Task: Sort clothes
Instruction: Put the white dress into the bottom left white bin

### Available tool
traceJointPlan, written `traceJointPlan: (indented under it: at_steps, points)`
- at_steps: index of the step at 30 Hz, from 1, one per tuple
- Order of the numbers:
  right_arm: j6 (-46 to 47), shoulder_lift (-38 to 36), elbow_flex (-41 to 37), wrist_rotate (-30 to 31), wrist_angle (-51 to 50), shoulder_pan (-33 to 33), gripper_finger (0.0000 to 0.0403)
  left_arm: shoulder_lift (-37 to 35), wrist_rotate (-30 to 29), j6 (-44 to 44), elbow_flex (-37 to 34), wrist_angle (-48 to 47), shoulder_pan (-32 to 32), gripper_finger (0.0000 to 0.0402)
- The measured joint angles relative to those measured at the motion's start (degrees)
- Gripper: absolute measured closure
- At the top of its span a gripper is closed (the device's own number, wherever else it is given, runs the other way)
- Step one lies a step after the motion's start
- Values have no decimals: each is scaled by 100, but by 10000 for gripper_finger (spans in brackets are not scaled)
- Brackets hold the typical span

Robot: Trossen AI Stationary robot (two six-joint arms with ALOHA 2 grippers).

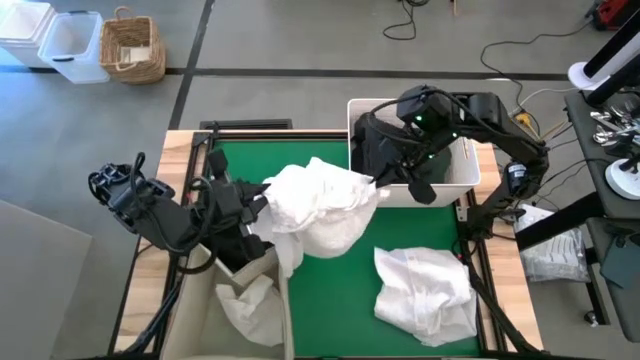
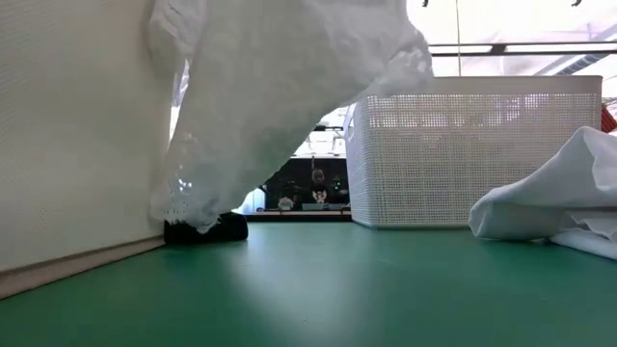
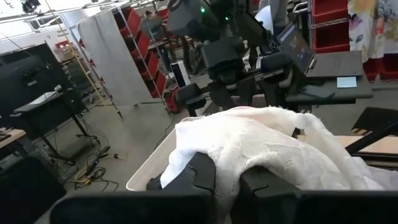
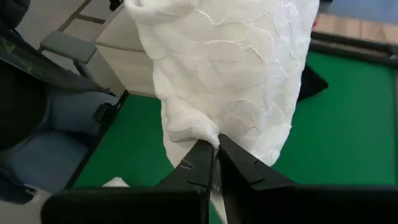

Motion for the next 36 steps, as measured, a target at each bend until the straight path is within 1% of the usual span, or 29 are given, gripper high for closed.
traceJointPlan:
  at_steps: [3, 5, 8, 11, 15, 20, 25, 29, 34, 36]
  points:
    - [18, 94, -2, 3, -140, 23, 373, 1, -1, -8, -96, -11, 0, 401]
    - [117, 156, -2, 4, -134, 23, 350, 2, -21, -8, -120, -25, -2, 401]
    - [386, 237, -4, 7, -92, 20, 302, 0, -96, -1, -136, -2, -2, 401]
    - [433, 241, -9, 10, -89, -16, 251, 2, -306, 123, -113, -28, -4, 401]
    - [551, 122, -9, 14, -54, -18, 194, 2, -348, 255, 86, -5, -3, 401]
    - [562, -60, -7, 9, -79, -29, 144, 123, -289, 592, 664, 106, -20, 401]
    - [574, -129, -7, 11, -109, -31, 120, 368, -288, 957, 1536, 158, -126, 401]
    - [569, -151, -7, 13, -118, -55, 111, 250, -281, 1625, 1320, 1067, -286, 401]
    - [496, -149, -7, 20, -125, -55, 114, 252, -268, 1532, 1514, 1160, -467, 401]
    - [459, -149, -7, 20, -146, -55, 119, 271, -77, 1453, 1546, 1312, -614, 401]
